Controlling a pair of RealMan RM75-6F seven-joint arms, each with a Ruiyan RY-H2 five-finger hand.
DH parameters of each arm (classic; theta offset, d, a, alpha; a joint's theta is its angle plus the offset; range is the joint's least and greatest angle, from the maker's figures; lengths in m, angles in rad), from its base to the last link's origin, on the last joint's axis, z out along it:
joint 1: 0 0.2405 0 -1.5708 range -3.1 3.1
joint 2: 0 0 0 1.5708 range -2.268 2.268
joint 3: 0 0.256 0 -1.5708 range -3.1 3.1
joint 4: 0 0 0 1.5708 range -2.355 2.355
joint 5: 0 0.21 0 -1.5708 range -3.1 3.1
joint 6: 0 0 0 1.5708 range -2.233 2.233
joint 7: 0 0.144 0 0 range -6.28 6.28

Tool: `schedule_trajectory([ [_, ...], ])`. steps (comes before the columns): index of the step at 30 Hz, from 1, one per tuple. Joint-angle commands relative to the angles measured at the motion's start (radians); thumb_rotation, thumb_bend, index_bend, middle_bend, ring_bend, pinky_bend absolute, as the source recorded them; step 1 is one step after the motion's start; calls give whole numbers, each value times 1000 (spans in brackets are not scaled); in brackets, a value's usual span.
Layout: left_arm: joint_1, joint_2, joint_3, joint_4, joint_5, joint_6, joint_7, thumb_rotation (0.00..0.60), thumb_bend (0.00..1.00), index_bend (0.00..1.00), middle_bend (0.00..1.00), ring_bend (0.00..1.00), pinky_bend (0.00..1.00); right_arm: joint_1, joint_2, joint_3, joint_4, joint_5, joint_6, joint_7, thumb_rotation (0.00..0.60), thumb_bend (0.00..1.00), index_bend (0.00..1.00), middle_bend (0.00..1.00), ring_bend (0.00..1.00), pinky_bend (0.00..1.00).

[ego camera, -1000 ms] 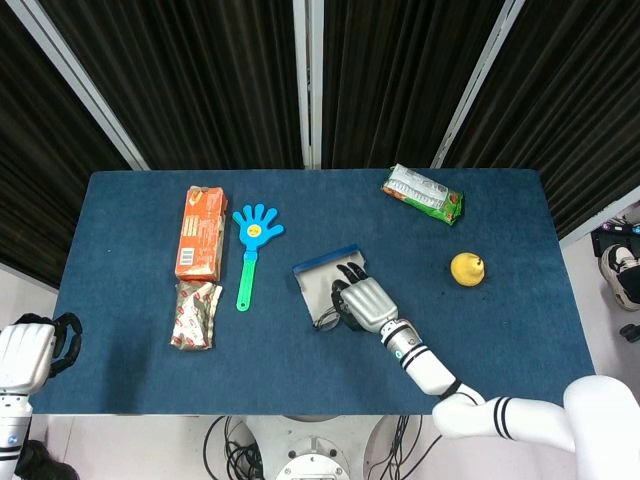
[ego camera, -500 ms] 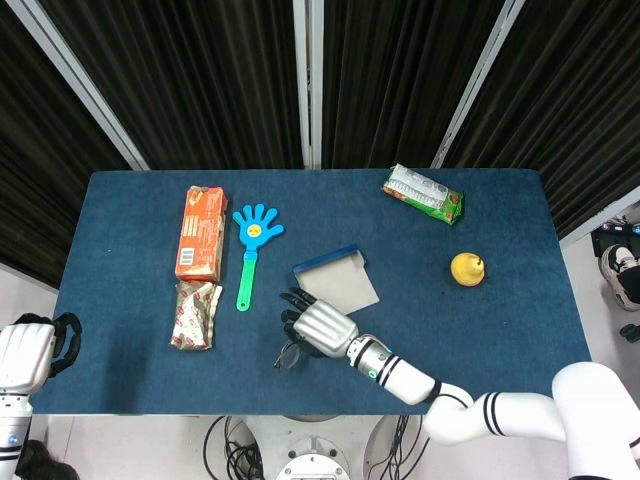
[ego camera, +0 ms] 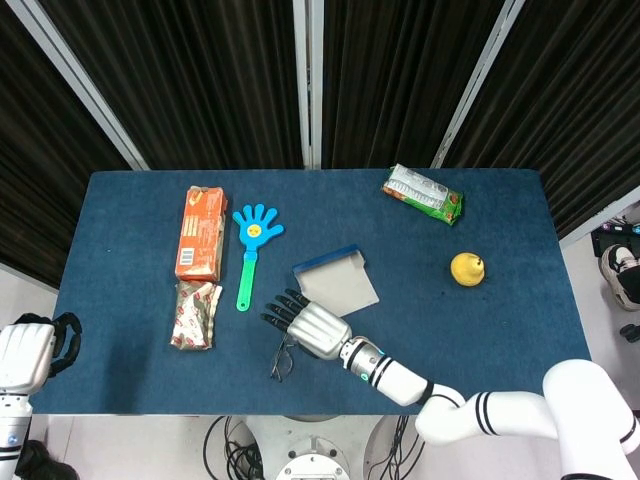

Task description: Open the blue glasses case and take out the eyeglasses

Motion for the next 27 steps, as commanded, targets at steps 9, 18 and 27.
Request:
schedule_trajectory([
  [9,1,-1,1,0,2,3,4,600,311,761,808,664,450,-345,329,-110,-198,-46,445,38,600,330,0,80,0,0],
  [18,3,-6,0,2,4,10,15,600,311,761,809,664,450,-600,466,-209,-198,-119,707,193,600,330,0,76,0,0],
  [27,5,-10,-1,3,3,13,24,600,311,761,809,664,450,-738,511,-239,-149,-176,804,356,600,330,0,74,0,0],
])
